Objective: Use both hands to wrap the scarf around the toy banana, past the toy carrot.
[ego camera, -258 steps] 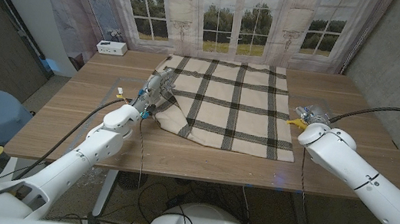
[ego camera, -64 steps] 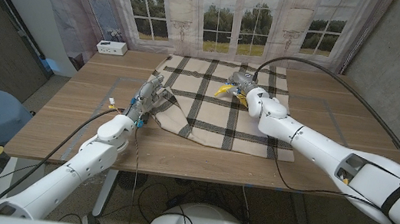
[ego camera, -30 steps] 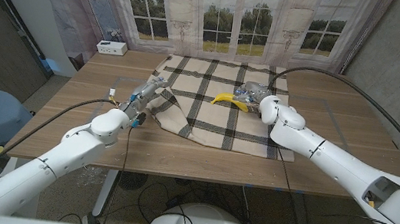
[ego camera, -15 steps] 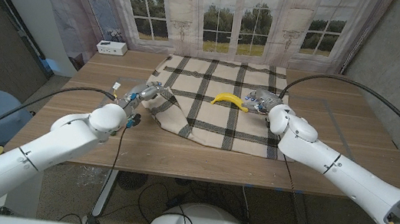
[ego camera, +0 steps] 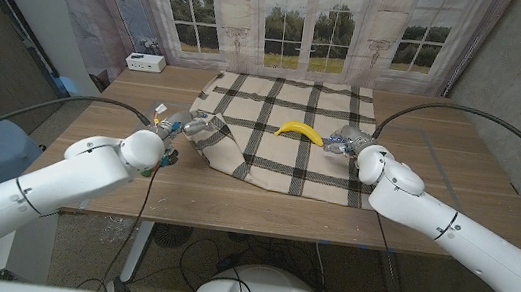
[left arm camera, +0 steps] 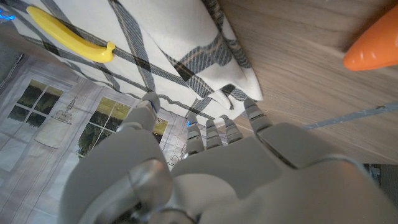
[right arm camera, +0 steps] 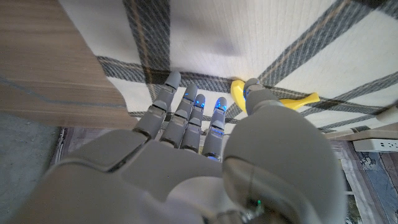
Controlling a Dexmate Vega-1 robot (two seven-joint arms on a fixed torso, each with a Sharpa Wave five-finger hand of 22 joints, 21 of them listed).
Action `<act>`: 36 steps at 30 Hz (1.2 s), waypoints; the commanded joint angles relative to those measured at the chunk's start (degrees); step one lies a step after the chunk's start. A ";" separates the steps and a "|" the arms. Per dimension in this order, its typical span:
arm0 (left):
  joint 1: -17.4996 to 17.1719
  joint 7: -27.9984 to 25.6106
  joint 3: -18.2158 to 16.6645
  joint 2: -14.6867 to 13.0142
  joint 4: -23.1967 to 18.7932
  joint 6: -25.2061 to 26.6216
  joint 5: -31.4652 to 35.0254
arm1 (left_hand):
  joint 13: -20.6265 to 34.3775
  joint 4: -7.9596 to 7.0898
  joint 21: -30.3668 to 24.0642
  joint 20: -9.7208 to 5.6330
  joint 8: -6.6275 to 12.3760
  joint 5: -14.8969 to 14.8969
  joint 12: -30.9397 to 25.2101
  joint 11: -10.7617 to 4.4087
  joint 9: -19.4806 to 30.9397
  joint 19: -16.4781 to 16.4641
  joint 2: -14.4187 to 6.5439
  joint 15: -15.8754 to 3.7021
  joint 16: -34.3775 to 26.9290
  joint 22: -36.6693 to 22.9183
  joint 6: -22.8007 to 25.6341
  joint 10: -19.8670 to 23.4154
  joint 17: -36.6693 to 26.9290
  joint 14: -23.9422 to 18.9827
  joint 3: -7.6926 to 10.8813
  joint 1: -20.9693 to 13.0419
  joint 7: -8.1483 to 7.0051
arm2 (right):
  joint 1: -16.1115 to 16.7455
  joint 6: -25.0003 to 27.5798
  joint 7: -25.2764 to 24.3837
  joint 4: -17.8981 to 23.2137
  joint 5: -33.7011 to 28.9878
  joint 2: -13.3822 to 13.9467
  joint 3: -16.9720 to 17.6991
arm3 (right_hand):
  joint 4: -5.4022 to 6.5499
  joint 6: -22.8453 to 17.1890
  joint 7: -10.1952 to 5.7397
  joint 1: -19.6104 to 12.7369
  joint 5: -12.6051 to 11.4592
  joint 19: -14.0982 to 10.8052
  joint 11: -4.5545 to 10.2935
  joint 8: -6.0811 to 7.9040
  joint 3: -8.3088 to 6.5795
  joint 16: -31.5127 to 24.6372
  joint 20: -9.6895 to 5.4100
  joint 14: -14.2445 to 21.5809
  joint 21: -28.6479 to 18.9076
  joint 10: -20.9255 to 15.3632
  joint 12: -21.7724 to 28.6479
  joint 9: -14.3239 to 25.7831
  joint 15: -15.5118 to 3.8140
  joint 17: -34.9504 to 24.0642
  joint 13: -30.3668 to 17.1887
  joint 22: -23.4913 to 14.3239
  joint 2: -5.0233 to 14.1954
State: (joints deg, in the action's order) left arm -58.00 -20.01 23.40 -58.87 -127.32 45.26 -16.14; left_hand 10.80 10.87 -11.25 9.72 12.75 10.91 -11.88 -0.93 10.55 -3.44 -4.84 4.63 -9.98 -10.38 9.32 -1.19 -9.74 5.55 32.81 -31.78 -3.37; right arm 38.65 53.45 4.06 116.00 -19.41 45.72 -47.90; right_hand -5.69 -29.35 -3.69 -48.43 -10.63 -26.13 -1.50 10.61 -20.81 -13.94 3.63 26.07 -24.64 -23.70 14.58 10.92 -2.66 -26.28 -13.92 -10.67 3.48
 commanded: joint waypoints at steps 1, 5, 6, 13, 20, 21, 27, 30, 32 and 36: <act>8.24 2.62 8.65 -2.51 -6.25 15.95 5.87 | 0.31 0.04 -0.08 -0.59 0.04 0.46 0.04 -0.16 0.09 0.62 -0.13 0.16 -0.01 -0.13 0.18 -0.95 -0.17 1.16 0.94 -2.15 -0.65 | 1.35 7.67 0.21 6.65 3.23 3.80 -1.05 | -0.79 0.72 0.08 -0.90 -0.19 0.68 0.18 -0.04 -0.24 0.52 0.08 -0.88 0.34 0.99 -0.65 0.03 -1.74 0.18 -0.05 0.04 -0.33; 11.48 3.83 12.37 -2.77 -7.40 20.25 8.23 | 0.31 0.05 0.01 -0.78 -0.05 0.54 0.16 -0.18 0.11 0.97 -0.18 0.38 0.12 -0.11 0.13 -1.41 -0.17 1.91 1.28 -3.32 -0.91 | 1.00 10.93 0.68 9.12 4.72 5.10 -1.66 | -1.54 1.44 0.08 -1.56 -0.23 1.34 0.16 -0.09 -0.75 1.20 0.34 -2.29 0.70 1.77 -1.18 0.02 -1.25 0.44 0.03 0.06 -0.39; 12.29 4.07 13.38 -2.77 -7.58 21.28 8.87 | 0.31 0.05 0.03 -0.87 -0.07 0.56 0.17 -0.22 0.12 1.07 -0.18 0.37 0.11 -0.10 0.15 -1.46 -0.17 2.02 1.36 -3.62 -1.10 | 0.84 11.82 0.65 9.72 4.95 5.42 -1.98 | -1.61 1.78 0.07 -1.54 -0.21 1.60 0.12 -0.15 -0.86 1.37 0.42 -2.73 0.84 2.24 -1.43 0.02 -1.18 0.48 0.05 0.07 -0.33; 17.54 5.93 20.07 -2.57 -8.21 26.93 12.48 | 0.32 0.05 0.18 -0.98 -0.60 0.72 0.40 -0.53 0.16 1.88 -0.08 0.81 0.12 -0.06 -0.87 -2.59 -0.16 3.09 1.96 -6.16 -1.81 | -0.34 17.00 -0.14 13.14 7.30 7.37 -3.88 | -1.65 3.25 0.13 -0.75 -0.04 2.96 0.08 -0.28 -0.82 2.01 0.81 -4.65 1.57 3.69 -2.22 0.03 -0.22 0.64 0.14 0.10 -0.65; 20.16 6.21 23.63 -2.22 -8.12 29.78 14.33 | 0.32 0.01 0.21 -1.20 -0.92 0.95 0.55 -0.36 0.19 2.34 -0.15 0.92 0.04 -0.05 -1.65 -3.56 -0.17 3.70 2.43 -8.05 -2.04 | -3.63 22.63 -0.20 16.63 9.94 9.52 -7.64 | -2.15 6.04 0.20 -0.45 -0.10 4.30 0.32 -0.50 -1.08 2.82 0.88 -7.42 2.42 6.14 -3.15 0.06 -0.05 1.09 0.22 0.14 -1.08; 20.32 6.20 23.84 -2.24 -8.04 29.82 14.45 | 0.32 0.01 0.21 -1.30 -0.96 0.97 0.51 -0.37 0.19 2.39 -0.15 0.90 0.01 -0.04 -1.76 -3.55 -0.17 3.73 2.48 -8.29 -2.10 | -4.15 23.12 -0.21 17.19 10.43 10.00 -8.18 | -2.27 6.79 0.33 -0.42 -0.11 4.77 -0.21 -0.59 -1.12 2.98 0.88 -8.05 2.67 6.82 -3.36 0.06 -0.04 1.21 0.23 0.14 -1.21; 21.47 6.55 25.11 -1.96 -7.01 29.62 14.99 | 0.32 -0.03 0.16 -1.24 -0.98 1.05 0.51 -0.29 0.21 2.51 -0.13 0.94 -0.02 -0.04 -1.86 -3.85 -0.17 3.98 2.63 -9.17 -1.90 | -6.77 26.53 -0.58 20.93 12.79 12.48 -11.04 | -2.82 9.22 0.16 -0.52 -0.10 6.23 0.23 -0.56 -1.45 3.56 1.19 -11.14 3.59 8.98 -3.75 0.08 -0.28 1.91 0.27 0.16 -1.71; 21.91 6.68 25.55 -1.82 -6.55 29.35 15.30 | 0.32 -0.05 0.12 -1.30 -0.96 1.08 0.48 -0.38 0.22 2.49 -0.10 0.78 -0.05 -0.04 -1.84 -3.92 -0.17 4.07 2.68 -9.58 -1.95 | -6.92 26.53 1.09 22.32 10.90 13.47 -11.89 | -3.27 9.71 0.14 -1.04 -0.14 6.77 0.26 -0.42 -1.74 3.71 1.22 -12.19 3.93 9.69 -3.81 0.09 -0.35 2.27 0.28 0.16 -1.93; 22.22 6.92 25.77 -1.75 -6.20 29.00 15.45 | 0.32 -0.06 0.10 -1.33 -0.97 1.09 0.46 -0.35 0.22 2.51 -0.06 0.81 -0.07 -0.05 -1.86 -3.97 -0.17 4.10 2.70 -9.86 -1.82 | -6.37 26.53 3.91 22.99 7.19 13.72 -12.17 | -3.57 10.20 -0.04 -1.49 -0.18 7.22 0.83 -0.40 -2.00 3.67 1.31 -12.67 4.21 10.52 -3.96 0.09 -0.36 2.54 0.29 0.17 -2.07; 23.14 7.44 26.68 -1.45 -5.56 28.75 16.10 | 0.32 -0.10 0.07 -1.19 -1.02 1.11 0.44 -0.19 0.23 2.55 0.00 0.94 -0.11 -0.05 -2.01 -4.09 -0.16 4.16 2.72 -10.35 -1.62 | -3.01 26.53 19.10 22.63 -11.10 11.97 -11.57 | -3.90 11.55 -0.48 -2.13 -0.23 8.74 1.38 -0.41 -2.40 3.77 1.60 -14.52 5.08 11.87 -3.98 0.10 -0.13 3.16 0.33 0.18 -2.54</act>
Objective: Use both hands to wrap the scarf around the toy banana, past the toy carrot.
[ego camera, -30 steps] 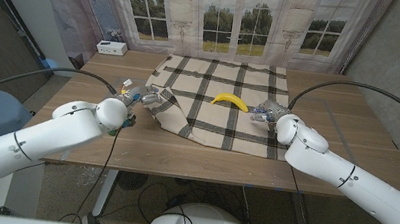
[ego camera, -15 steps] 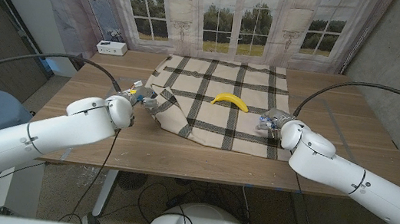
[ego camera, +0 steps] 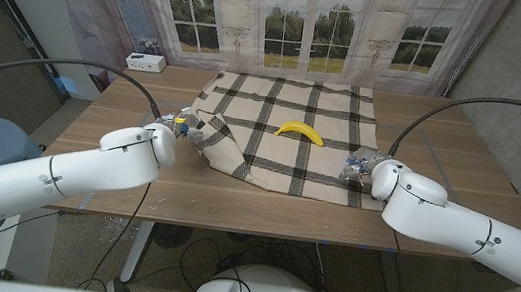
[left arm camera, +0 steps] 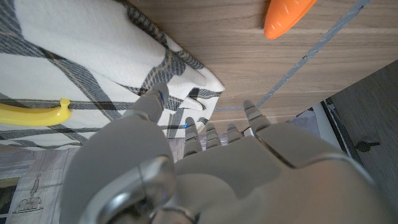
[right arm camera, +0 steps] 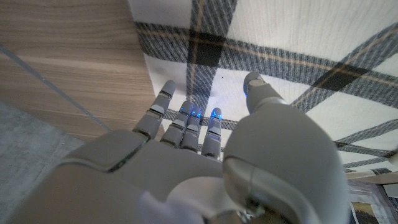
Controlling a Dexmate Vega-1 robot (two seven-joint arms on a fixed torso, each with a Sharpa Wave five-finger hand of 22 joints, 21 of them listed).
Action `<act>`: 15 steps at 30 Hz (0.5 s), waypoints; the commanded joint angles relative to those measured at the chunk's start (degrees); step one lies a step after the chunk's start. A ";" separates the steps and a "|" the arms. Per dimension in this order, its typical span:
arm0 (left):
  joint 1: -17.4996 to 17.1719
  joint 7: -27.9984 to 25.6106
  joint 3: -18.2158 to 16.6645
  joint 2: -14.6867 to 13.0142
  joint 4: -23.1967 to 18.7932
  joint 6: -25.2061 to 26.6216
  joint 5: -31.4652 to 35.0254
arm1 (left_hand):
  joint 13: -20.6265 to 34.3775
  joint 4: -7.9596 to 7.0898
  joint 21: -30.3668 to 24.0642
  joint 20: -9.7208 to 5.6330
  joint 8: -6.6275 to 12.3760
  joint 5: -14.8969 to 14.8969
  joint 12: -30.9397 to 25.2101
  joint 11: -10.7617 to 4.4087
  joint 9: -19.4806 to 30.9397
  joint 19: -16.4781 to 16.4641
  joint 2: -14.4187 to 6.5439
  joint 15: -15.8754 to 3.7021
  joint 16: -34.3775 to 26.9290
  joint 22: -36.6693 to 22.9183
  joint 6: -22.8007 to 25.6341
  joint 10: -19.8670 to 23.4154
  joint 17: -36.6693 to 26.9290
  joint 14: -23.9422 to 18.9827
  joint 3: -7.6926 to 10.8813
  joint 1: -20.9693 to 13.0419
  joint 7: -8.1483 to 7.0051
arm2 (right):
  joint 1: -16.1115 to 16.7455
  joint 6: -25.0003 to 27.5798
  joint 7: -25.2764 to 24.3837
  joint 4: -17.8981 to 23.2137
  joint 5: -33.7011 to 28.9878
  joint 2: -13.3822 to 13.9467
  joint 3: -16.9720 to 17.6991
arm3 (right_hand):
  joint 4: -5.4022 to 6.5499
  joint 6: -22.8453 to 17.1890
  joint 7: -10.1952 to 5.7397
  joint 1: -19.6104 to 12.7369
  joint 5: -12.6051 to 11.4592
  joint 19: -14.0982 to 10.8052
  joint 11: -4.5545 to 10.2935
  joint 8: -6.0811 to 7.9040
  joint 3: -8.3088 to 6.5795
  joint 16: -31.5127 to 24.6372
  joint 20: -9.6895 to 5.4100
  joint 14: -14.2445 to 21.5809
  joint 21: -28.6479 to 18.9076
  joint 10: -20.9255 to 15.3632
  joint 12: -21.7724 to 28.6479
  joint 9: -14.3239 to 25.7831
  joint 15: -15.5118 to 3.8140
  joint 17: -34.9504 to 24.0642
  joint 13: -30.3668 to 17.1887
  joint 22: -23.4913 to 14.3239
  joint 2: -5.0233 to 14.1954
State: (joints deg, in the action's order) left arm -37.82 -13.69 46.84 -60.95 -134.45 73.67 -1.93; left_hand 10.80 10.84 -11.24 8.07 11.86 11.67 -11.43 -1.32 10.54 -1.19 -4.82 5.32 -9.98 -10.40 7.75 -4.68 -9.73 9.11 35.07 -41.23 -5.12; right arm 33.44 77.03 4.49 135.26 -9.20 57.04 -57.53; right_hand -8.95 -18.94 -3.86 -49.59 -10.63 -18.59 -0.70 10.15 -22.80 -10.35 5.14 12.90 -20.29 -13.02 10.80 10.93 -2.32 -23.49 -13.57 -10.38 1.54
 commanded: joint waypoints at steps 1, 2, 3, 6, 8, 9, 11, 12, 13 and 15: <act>3.16 1.27 3.41 0.70 1.73 0.23 2.03 | 0.32 -0.07 0.06 0.47 -0.16 0.35 -0.03 0.20 0.24 0.29 -0.01 0.23 -0.11 -0.03 -0.53 -0.61 -0.17 0.61 0.46 -0.99 0.12 | 3.59 2.95 25.33 2.53 -29.02 -0.63 -1.39 | -0.73 1.77 -0.34 -1.18 -0.24 1.65 0.60 -0.03 -0.52 0.19 0.06 -1.85 0.99 1.65 -0.21 0.09 -0.55 0.55 -0.01 -0.11 -0.81; 3.37 1.43 3.59 0.78 1.91 0.14 2.16 | 0.32 -0.09 0.04 0.48 -0.16 0.35 -0.03 0.25 0.24 0.31 0.00 0.25 -0.12 -0.04 -0.55 -0.67 -0.17 0.63 0.47 -1.16 0.16 | 4.87 2.95 32.73 1.28 -37.68 -2.21 -0.97 | -0.78 2.18 -0.42 -1.31 -0.25 2.08 0.57 -0.08 -0.58 0.21 0.09 -2.18 1.21 1.91 -0.22 0.09 -0.59 0.66 -0.01 -0.10 -0.93; 3.56 1.58 3.77 0.86 2.05 0.09 2.31 | 0.32 -0.10 0.03 0.43 -0.16 0.36 -0.03 0.19 0.25 0.29 0.01 0.20 -0.13 -0.04 -0.55 -0.69 -0.17 0.63 0.47 -1.24 0.17 | 5.27 2.95 39.79 0.06 -45.22 -3.40 -1.18 | -0.79 2.50 -0.58 -1.41 -0.27 2.59 0.60 -0.06 -0.64 0.18 0.23 -2.49 1.47 2.28 -0.24 0.09 -0.49 0.78 0.00 -0.10 -1.06; 3.91 1.97 4.10 1.02 2.37 -0.16 2.64 | 0.32 -0.15 0.00 0.42 -0.18 0.36 -0.07 0.24 0.25 0.32 0.07 0.15 -0.12 -0.04 -0.65 -0.76 -0.17 0.77 0.45 -1.63 0.26 | 4.53 2.95 59.05 -4.27 -64.49 -6.70 -2.70 | -0.76 6.14 -1.01 -1.96 -0.83 6.01 1.21 -0.06 -1.03 0.20 0.29 -6.28 3.44 5.76 -0.37 0.10 0.85 1.74 0.04 -0.08 -2.56; 3.91 2.11 4.03 1.13 2.53 -0.37 2.74 | 0.32 -0.18 -0.02 0.40 -0.18 0.35 -0.11 0.24 0.25 0.33 0.12 0.10 -0.13 -0.05 -0.66 -0.76 -0.16 0.83 0.43 -1.89 0.29 | 3.60 2.40 66.66 -6.19 -71.25 -7.73 -3.49 | -0.74 8.11 -1.41 -2.45 -1.01 6.65 1.84 -0.09 -1.45 0.10 0.21 -8.08 4.00 7.59 -0.39 0.12 1.38 2.11 0.04 -0.09 -2.84; 3.90 2.18 3.99 1.19 2.60 -0.46 2.78 | 0.32 -0.19 -0.02 0.40 -0.19 0.35 -0.10 0.30 0.26 0.36 0.13 0.13 -0.14 -0.05 -0.70 -0.81 -0.16 0.85 0.42 -1.99 0.36 | 3.96 1.51 69.63 -7.11 -74.05 -8.52 -2.83 | -0.78 8.59 -1.60 -2.77 -1.08 7.20 2.88 0.02 -1.68 0.02 0.24 -8.73 4.35 8.35 -0.38 0.13 1.61 2.27 0.04 -0.09 -2.94; 3.89 2.39 3.93 1.26 2.71 -0.63 2.84 | 0.32 -0.23 -0.03 0.31 -0.16 0.34 -0.10 0.32 0.26 0.38 0.16 0.09 -0.13 -0.06 -0.64 -0.91 -0.16 0.93 0.39 -2.18 0.39 | 5.93 -1.61 73.78 -9.00 -79.53 -10.58 -0.27 | -0.84 9.42 -2.15 -3.22 -1.15 7.60 3.33 0.01 -1.99 -0.08 0.17 -9.39 4.66 9.22 -0.36 0.13 2.02 2.44 0.03 -0.10 -2.98; 3.87 2.53 3.87 1.27 2.73 -0.69 2.82 | 0.32 -0.25 -0.05 0.28 -0.17 0.33 -0.11 0.27 0.26 0.38 0.19 0.05 -0.12 -0.06 -0.68 -0.93 -0.16 0.98 0.36 -2.27 0.34 | 7.41 -3.27 74.40 -9.92 -81.62 -11.90 1.43 | -0.91 9.68 -2.30 -3.55 -1.21 7.59 3.63 0.03 -2.19 -0.22 0.14 -9.34 4.70 9.35 -0.29 0.14 2.21 2.48 0.03 -0.10 -2.88; 3.82 2.61 3.79 1.28 2.74 -0.76 2.82 | 0.32 -0.27 -0.04 0.36 -0.20 0.32 -0.09 0.33 0.26 0.41 0.20 0.13 -0.11 -0.06 -0.76 -1.01 -0.16 1.03 0.34 -2.34 0.44 | 9.05 -5.11 73.48 -10.52 -82.72 -13.03 3.11 | -1.04 9.57 -2.42 -4.46 -1.38 7.00 4.12 0.35 -2.73 -0.99 -0.23 -8.07 4.62 8.53 0.35 0.14 1.90 2.54 -0.01 -0.10 -2.66; 3.70 2.72 3.59 1.34 2.72 -0.72 2.80 | 0.32 -0.32 -0.06 0.35 -0.24 0.30 -0.07 0.38 0.27 0.43 0.24 0.02 -0.08 -0.07 -0.88 -1.15 -0.16 1.20 0.27 -2.50 0.50 | 12.30 -8.27 70.13 -11.81 -84.60 -15.61 6.14 | -0.75 5.13 -2.96 -6.31 -1.87 1.91 5.76 2.04 -3.80 -3.81 -1.61 -1.30 3.26 3.21 3.05 0.10 -1.18 2.44 -0.26 -0.15 -2.99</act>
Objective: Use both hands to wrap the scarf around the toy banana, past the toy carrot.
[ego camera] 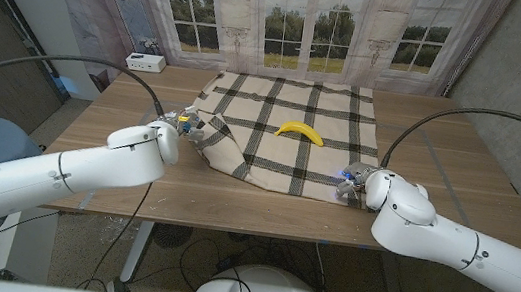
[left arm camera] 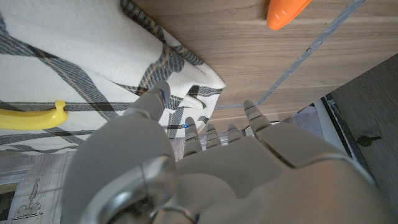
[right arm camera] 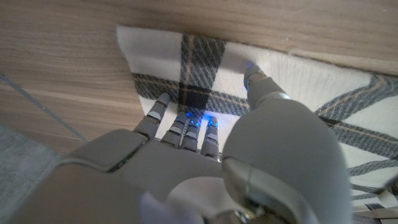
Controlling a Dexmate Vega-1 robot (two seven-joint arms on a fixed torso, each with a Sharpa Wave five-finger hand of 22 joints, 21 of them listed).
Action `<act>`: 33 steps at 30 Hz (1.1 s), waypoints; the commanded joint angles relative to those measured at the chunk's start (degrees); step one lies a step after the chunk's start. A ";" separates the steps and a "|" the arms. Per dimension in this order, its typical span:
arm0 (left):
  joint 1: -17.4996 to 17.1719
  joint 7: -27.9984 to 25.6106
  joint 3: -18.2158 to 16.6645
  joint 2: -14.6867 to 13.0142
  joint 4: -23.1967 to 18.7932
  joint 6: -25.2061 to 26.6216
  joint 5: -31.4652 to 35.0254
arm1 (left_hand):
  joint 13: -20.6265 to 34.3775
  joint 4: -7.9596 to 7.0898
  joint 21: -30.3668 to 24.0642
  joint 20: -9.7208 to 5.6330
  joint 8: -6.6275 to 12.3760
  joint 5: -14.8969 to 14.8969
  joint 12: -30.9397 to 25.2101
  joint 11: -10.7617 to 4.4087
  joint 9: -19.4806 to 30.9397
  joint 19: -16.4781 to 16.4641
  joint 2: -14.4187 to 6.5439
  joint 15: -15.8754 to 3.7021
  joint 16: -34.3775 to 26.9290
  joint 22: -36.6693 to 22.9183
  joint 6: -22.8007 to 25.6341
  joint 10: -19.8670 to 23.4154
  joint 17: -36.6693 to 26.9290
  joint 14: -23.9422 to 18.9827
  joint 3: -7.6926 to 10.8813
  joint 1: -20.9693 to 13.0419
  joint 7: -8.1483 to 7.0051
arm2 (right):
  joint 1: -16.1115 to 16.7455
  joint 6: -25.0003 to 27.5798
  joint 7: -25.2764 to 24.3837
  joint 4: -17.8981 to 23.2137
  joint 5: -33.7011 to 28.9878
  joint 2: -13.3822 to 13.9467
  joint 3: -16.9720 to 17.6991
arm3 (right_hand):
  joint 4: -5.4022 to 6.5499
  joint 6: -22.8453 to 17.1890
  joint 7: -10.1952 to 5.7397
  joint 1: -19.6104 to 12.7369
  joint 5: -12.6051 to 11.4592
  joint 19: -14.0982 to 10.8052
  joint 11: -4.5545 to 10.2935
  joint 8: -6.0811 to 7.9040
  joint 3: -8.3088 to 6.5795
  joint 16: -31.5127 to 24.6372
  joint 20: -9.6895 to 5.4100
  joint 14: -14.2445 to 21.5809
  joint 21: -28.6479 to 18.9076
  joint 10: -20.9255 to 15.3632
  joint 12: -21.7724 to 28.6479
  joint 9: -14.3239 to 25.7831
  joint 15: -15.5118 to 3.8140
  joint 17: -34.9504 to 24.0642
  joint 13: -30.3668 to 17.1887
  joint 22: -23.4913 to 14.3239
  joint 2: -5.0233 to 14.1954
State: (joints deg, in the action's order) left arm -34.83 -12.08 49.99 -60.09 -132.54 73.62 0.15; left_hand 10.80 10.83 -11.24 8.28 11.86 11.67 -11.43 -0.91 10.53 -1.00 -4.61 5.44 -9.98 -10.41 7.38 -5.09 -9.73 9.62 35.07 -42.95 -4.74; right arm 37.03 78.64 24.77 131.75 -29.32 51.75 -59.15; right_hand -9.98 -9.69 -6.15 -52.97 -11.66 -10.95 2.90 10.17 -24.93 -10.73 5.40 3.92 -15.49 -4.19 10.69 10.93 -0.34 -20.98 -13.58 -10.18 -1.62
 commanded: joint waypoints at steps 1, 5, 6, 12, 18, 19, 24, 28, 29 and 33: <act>0.66 1.17 0.36 0.49 0.74 -0.53 0.71 | 0.32 -0.35 -0.03 0.03 -0.27 0.28 -0.07 -0.05 0.27 0.33 0.04 -0.08 -0.08 -0.07 -0.57 -0.78 -0.16 0.74 0.24 -0.85 0.16 | 10.45 -11.38 46.64 -8.74 -65.10 -11.36 8.95 | 0.48 -7.54 -0.91 -3.90 -1.35 -10.36 2.33 2.66 -2.02 -5.87 -3.48 13.44 -2.94 -11.64 5.68 0.06 -5.96 -0.72 -0.57 -0.41 0.36; 0.03 0.97 -0.35 0.45 0.26 -0.02 0.51 | 0.32 -0.54 -0.05 0.10 -0.39 0.21 -0.07 0.21 0.28 0.44 0.02 0.00 -0.06 -0.09 -0.87 -0.97 -0.16 0.99 0.06 -1.07 0.46 | 17.04 -16.15 28.64 -9.22 -60.81 -14.16 13.67 | 0.40 -28.29 -0.61 -7.62 -1.95 -21.29 1.84 6.54 0.09 -16.83 -6.49 32.34 -6.81 -31.69 15.08 -0.09 -12.15 -6.43 -2.13 -0.78 1.17; -0.09 0.93 -0.47 0.44 0.13 0.21 0.46 | 0.32 -0.59 -0.06 0.02 -0.37 0.20 -0.10 0.06 0.28 0.45 0.01 -0.11 -0.08 -0.09 -0.83 -0.95 -0.16 0.99 0.01 -1.11 0.38 | 18.36 -17.29 24.10 -9.37 -58.78 -14.61 14.82 | 0.25 -32.99 -0.28 -9.60 -1.92 -23.01 1.57 7.11 0.93 -20.20 -7.01 35.68 -7.75 -36.15 17.47 -0.05 -12.35 -9.17 -2.82 -1.00 1.75; -0.95 0.38 -1.33 0.29 -0.61 1.38 -0.12 | 0.32 -0.83 -0.11 -0.07 -0.46 0.08 -0.15 0.09 0.29 0.50 -0.04 -0.18 -0.11 -0.12 -1.08 -1.09 -0.16 1.19 -0.33 -1.30 0.56 | 23.89 -23.44 0.82 -10.36 -47.29 -15.86 20.02 | 0.54 -51.59 2.36 -17.29 -0.26 -28.84 -0.15 9.84 4.31 -34.22 -8.97 49.13 -13.20 -52.83 28.48 0.75 -12.65 -22.56 -8.37 -2.25 5.72; -1.15 -0.38 -1.24 0.31 -1.11 2.74 -0.43 | 0.32 -0.95 -0.11 -0.22 -0.53 0.00 -0.21 0.28 0.29 0.66 -0.06 -0.20 -0.14 -0.13 -1.29 -1.15 -0.15 1.30 -0.60 -1.44 0.62 | 26.53 -27.29 -16.21 -11.99 -39.09 -16.85 22.94 | 0.38 -52.60 2.89 -18.75 -0.06 -29.41 -0.45 9.56 4.82 -35.92 -8.93 50.36 -14.46 -53.79 29.83 0.86 -12.77 -25.07 -9.81 -2.58 6.15; -1.03 -0.50 -0.99 0.33 -1.15 2.97 -0.38 | 0.32 -0.98 -0.12 -0.23 -0.54 -0.03 -0.22 0.29 0.30 0.68 -0.07 -0.17 -0.15 -0.13 -1.31 -1.16 -0.15 1.32 -0.67 -1.46 0.63 | 26.84 -27.99 -19.36 -12.42 -37.98 -17.03 23.24 | 0.43 -52.61 3.00 -18.90 -0.03 -29.40 -0.86 9.48 4.83 -36.09 -8.88 50.54 -14.60 -53.94 30.03 0.88 -12.76 -25.36 -10.01 -2.62 6.35; -0.20 -1.07 0.40 0.42 -1.28 4.06 -0.05 | 0.32 -1.02 -0.15 -0.33 -0.61 -0.17 -0.24 0.26 0.30 0.72 0.13 -0.29 -0.18 -0.14 -1.61 -1.30 -0.15 1.40 -1.04 -1.53 0.49 | 28.01 -32.09 -36.34 -15.21 -32.05 -18.73 24.83 | 0.46 -53.83 3.68 -19.36 0.14 -30.16 -1.23 9.59 4.88 -36.26 -8.41 51.23 -15.46 -55.09 31.07 0.91 -12.73 -26.20 -10.86 -2.69 6.47; -0.03 -1.72 0.80 0.48 -1.33 4.63 -0.04 | 0.32 -1.19 -0.16 -0.53 -0.67 -0.62 -0.29 0.07 0.30 0.82 1.26 -0.49 -0.22 -0.14 -2.04 -1.37 -0.17 1.47 -2.10 -0.94 0.27 | 28.14 -37.15 -47.33 -16.71 -26.96 -19.13 26.03 | 0.30 -54.37 4.16 -19.68 0.22 -30.64 -1.73 9.50 4.75 -35.91 -8.21 51.88 -16.06 -55.80 31.76 0.90 -12.65 -26.43 -11.48 -2.67 6.10; 0.00 -1.80 0.82 0.47 -1.33 4.65 -0.13 | 0.33 -1.32 -0.16 -0.69 -0.65 -0.85 -0.32 -0.11 0.30 0.88 1.75 -0.62 -0.23 -0.14 -2.08 -1.38 -0.18 1.52 -2.60 -0.56 0.04 | 28.02 -37.20 -47.86 -16.72 -26.46 -18.90 25.87 | 0.27 -54.38 4.17 -19.72 0.25 -30.72 -1.52 9.43 4.72 -35.82 -8.15 52.13 -16.20 -56.10 31.97 0.89 -12.60 -26.47 -11.65 -2.66 5.94; 0.54 -2.35 1.66 0.60 -1.16 5.44 0.02 | 0.34 -1.73 -0.06 -0.52 -0.85 -1.44 -0.34 -0.03 0.30 1.38 2.65 -0.53 -0.23 -0.16 -2.85 -1.65 -0.20 1.81 -3.93 0.31 0.09 | 27.84 -40.30 -54.02 -17.16 -22.88 -18.85 26.45 | 0.07 -54.90 4.58 -19.92 0.47 -30.88 -1.58 9.38 4.57 -35.45 -7.92 52.85 -16.63 -56.76 32.57 0.90 -12.56 -26.65 -12.23 -2.59 5.22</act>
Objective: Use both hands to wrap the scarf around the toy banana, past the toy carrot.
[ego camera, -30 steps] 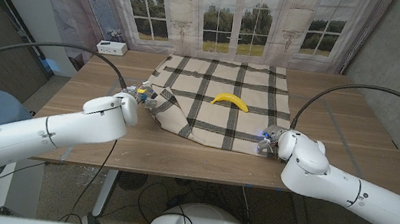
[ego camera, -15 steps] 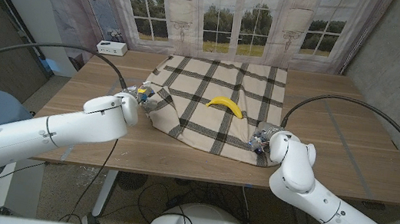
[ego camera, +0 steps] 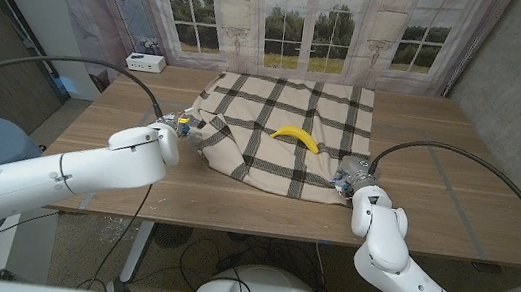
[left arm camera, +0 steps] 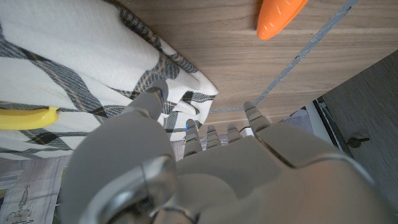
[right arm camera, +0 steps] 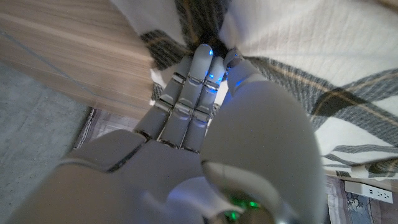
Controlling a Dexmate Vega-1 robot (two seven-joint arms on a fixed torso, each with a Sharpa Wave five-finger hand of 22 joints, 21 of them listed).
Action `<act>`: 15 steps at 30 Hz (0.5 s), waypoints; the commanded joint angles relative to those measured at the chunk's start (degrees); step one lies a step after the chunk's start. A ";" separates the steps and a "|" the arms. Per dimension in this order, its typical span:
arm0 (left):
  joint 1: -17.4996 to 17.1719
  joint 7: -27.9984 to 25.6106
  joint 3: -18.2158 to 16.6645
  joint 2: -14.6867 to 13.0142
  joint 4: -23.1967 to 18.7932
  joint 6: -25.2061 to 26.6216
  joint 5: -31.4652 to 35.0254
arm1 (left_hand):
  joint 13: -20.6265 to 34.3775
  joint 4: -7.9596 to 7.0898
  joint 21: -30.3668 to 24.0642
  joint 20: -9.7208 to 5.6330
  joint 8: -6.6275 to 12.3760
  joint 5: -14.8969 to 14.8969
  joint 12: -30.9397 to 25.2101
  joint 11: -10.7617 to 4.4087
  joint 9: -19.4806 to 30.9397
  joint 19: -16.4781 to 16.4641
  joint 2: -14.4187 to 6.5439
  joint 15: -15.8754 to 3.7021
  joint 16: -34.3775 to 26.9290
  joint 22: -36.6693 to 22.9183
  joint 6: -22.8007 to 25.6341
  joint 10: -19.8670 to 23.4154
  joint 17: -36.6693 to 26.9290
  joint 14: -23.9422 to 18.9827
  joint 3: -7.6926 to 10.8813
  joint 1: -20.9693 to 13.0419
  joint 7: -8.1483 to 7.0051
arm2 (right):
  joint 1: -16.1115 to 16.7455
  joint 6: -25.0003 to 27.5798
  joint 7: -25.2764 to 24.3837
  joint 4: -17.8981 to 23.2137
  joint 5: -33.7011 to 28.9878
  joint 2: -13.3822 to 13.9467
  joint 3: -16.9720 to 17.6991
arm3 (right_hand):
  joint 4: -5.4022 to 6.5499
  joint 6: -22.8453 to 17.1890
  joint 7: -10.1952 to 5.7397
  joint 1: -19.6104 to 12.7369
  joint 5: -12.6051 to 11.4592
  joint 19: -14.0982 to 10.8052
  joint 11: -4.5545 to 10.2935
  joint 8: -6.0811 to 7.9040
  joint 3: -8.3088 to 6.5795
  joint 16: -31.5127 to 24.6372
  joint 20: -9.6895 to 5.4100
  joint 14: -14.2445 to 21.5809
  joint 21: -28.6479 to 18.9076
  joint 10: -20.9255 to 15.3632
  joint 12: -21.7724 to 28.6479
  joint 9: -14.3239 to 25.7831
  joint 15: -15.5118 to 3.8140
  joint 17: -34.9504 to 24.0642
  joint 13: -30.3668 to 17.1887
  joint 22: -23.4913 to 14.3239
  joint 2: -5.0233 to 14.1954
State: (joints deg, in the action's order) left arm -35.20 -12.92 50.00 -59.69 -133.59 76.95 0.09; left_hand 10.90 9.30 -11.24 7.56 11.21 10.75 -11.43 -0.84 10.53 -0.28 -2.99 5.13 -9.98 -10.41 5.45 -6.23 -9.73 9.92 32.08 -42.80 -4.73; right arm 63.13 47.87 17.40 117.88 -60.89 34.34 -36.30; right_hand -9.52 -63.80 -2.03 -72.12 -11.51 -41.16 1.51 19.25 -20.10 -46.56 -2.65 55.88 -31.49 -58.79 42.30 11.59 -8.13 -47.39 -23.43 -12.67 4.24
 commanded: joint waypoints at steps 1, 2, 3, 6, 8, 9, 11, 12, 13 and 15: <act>1.30 -1.71 2.21 0.33 0.06 2.50 0.31 | 0.24 -0.38 -0.03 0.84 -0.41 -0.66 -0.33 0.47 0.32 0.90 0.86 0.34 -0.27 -0.16 -1.58 -0.63 -0.21 1.53 -1.19 0.26 0.63 | 1.83 -11.07 -48.99 -3.37 10.02 -1.60 4.08 | -0.40 -0.76 0.47 -0.79 0.37 -0.70 -0.11 0.26 -0.28 0.44 0.11 0.98 -0.70 -2.20 1.02 0.24 -4.76 -0.26 -2.45 -0.10 -0.73; 1.60 -1.86 2.63 0.42 0.18 2.80 0.46 | 0.24 -0.40 -0.03 0.87 -0.44 -0.67 -0.32 0.56 0.32 0.92 0.82 0.41 -0.27 -0.16 -1.67 -0.70 -0.21 1.53 -1.22 0.27 0.69 | 1.79 -12.05 -49.98 -3.29 10.89 -1.31 4.20 | -0.46 -1.03 0.52 -0.86 0.44 -0.70 -0.27 0.31 -0.34 0.52 0.11 1.15 -0.78 -2.18 1.09 0.25 -4.79 -0.32 -2.59 -0.07 -0.90; 1.85 -2.06 2.98 0.53 0.32 3.04 0.59 | 0.24 -0.44 -0.03 0.93 -0.53 -0.70 -0.29 0.52 0.32 0.94 0.78 0.40 -0.28 -0.16 -1.94 -0.78 -0.21 1.53 -1.26 0.28 0.61 | 1.77 -12.88 -51.65 -3.55 11.77 -1.58 4.39 | -0.46 -1.01 0.50 -0.88 0.49 -0.72 -0.33 0.27 -0.39 0.57 0.13 1.28 -0.85 -2.23 1.16 0.26 -4.78 -0.36 -2.69 -0.06 -0.97; 2.46 -2.32 3.72 0.59 0.79 3.04 0.81 | 0.25 -0.49 -0.02 1.03 -0.71 -0.76 -0.30 0.40 0.33 1.07 0.68 0.43 -0.29 -0.17 -2.58 -0.86 -0.21 1.55 -1.38 0.29 0.37 | 1.28 -14.25 -54.88 -4.02 12.68 -1.52 4.18 | -0.43 -1.03 0.58 -0.91 0.57 -0.65 -0.29 0.20 -0.53 0.71 0.20 1.58 -0.98 -2.20 1.30 0.33 -4.79 -0.48 -2.97 -0.02 -1.10; 3.04 -2.40 4.50 0.60 1.13 3.04 1.26 | 0.25 -0.40 -0.04 1.15 -0.77 -0.81 -0.26 -0.10 0.33 1.14 0.69 0.48 -0.31 -0.17 -3.12 -1.06 -0.22 1.53 -1.51 0.16 -0.17 | 1.00 -15.21 -56.96 -4.36 13.29 -1.56 4.09 | -0.40 -1.02 0.58 -0.92 0.61 -0.53 -0.30 0.20 -0.62 0.84 0.22 1.69 -1.04 -2.18 1.39 0.45 -4.80 -0.56 -3.17 0.01 -1.16; 3.42 -2.42 5.04 0.60 1.32 3.04 1.68 | 0.25 -0.37 -0.02 1.25 -0.73 -0.83 -0.24 -0.49 0.33 1.22 0.69 0.49 -0.34 -0.17 -3.21 -1.16 -0.22 1.49 -1.56 0.10 -0.30 | 0.88 -15.72 -57.67 -4.41 13.52 -1.33 4.04 | -0.37 -1.01 0.59 -0.91 0.61 -0.50 -0.33 0.19 -0.66 0.88 0.25 1.73 -1.07 -2.14 1.41 0.49 -4.80 -0.59 -3.23 0.01 -1.16; 4.17 -2.24 6.02 0.65 1.82 3.04 2.60 | 0.26 -0.27 -0.08 1.33 -0.61 -0.86 -0.39 -1.90 0.34 1.23 0.64 0.54 -0.47 -0.17 -3.41 -0.93 -0.21 1.17 -1.70 -0.13 -0.95 | 0.66 -16.04 -59.20 -4.62 13.90 -1.52 3.96 | -0.37 -1.01 0.54 -0.93 0.64 -0.43 -0.13 0.22 -0.74 1.01 0.25 1.77 -1.15 -2.17 1.52 0.65 -4.83 -0.70 -3.43 0.04 -1.25; 4.51 -2.10 6.43 0.71 2.09 3.04 3.13 | 0.25 -0.23 -0.11 1.35 -0.52 -0.87 -0.47 -1.96 0.34 1.18 0.61 0.45 -0.56 -0.17 -3.34 -0.75 -0.21 0.91 -1.74 -0.22 -1.44 | 0.55 -16.09 -59.76 -4.68 14.05 -1.57 3.90 | -0.35 -0.98 0.56 -0.94 0.64 -0.39 -0.16 0.22 -0.78 1.04 0.30 1.81 -1.16 -2.09 1.52 0.69 -4.84 -0.73 -3.49 0.04 -1.24; 4.81 -1.92 6.80 0.79 2.38 3.04 3.69 | 0.25 -0.19 -0.18 1.40 -0.34 -0.86 -0.63 -2.28 0.34 1.07 0.51 0.27 -0.69 -0.17 -3.08 -0.39 -0.21 0.49 -1.78 -0.38 -2.15 | 0.44 -16.47 -59.95 -4.65 14.18 -1.16 3.81 | -0.36 -0.96 0.54 -0.97 0.65 -0.42 -0.25 0.21 -0.82 1.09 0.27 1.83 -1.22 -2.09 1.57 0.74 -4.87 -0.78 -3.58 0.05 -1.27; 5.76 -1.09 8.11 0.93 3.01 3.04 5.45 | 0.25 -0.02 -0.45 1.46 0.03 -0.85 -1.09 -2.64 0.35 0.45 0.28 -0.47 -1.04 -0.16 -2.46 0.79 -0.19 -0.80 -1.84 -0.93 -2.82 | 0.32 -16.89 -60.70 -4.70 14.81 -1.12 3.85 | -0.32 -0.92 0.55 -0.99 0.67 -0.34 -0.12 0.23 -0.94 1.24 0.22 1.91 -1.32 -1.99 1.65 0.93 -4.87 -0.92 -3.82 0.08 -1.30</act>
State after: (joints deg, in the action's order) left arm -33.59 -14.76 52.54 -59.35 -133.24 79.30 1.50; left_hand 11.08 9.16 -11.24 8.50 10.75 10.12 -11.89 -2.83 10.83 0.64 -2.63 5.33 -10.39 -10.41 2.49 -6.25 -9.73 9.71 30.38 -42.53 -6.41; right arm 64.18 38.06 -5.33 114.29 -52.14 33.11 -32.89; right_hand -10.01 -64.39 -1.43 -72.86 -11.01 -41.47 1.33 19.20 -20.45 -45.74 -2.34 56.93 -32.43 -59.41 42.63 12.15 -8.32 -47.99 -23.43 -12.51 3.48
